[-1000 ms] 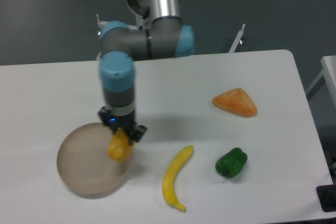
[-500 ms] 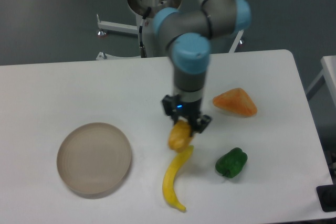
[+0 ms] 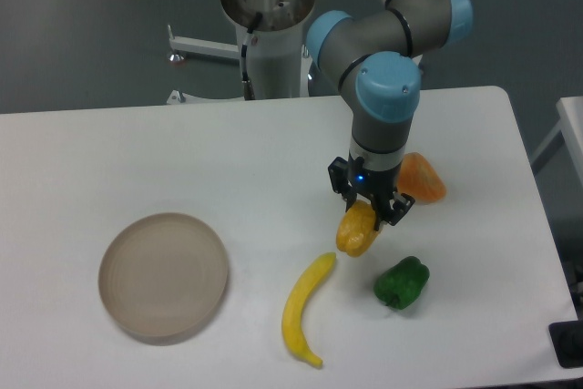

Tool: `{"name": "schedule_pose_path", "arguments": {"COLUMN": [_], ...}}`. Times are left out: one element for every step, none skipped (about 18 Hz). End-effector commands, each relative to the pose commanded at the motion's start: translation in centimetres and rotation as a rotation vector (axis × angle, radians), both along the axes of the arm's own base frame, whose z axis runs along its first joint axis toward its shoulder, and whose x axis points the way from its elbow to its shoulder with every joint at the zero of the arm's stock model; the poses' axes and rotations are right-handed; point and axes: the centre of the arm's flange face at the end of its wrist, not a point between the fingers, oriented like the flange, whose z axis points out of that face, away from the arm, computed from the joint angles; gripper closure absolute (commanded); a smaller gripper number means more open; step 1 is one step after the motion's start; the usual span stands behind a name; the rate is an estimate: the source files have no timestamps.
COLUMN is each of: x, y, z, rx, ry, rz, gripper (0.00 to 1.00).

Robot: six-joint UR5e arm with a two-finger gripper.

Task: Pick up the yellow pepper from the plate
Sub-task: 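Lift the yellow pepper off the plate and carry it toward the banana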

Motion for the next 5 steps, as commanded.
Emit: {"name": "schedule_pose_path", "arguments": {"x": [-0.1, -0.6, -1.1, -1.2, -1.2], "y": [0.0, -0.2, -0.5, -0.6, -0.7], "z": [-0.2, -0.3, -0.3, -0.3, -0.4], "rx": [-0.001, -0.001, -0.001, -0.003, -0.005], "ry": [-0.001, 0.001, 0.002, 0.003, 0.002], "rz": [0.0, 0.008, 0.011, 0.001, -0.004], "gripper": [0.56, 0.56, 0.56, 0.56, 0.56]}}
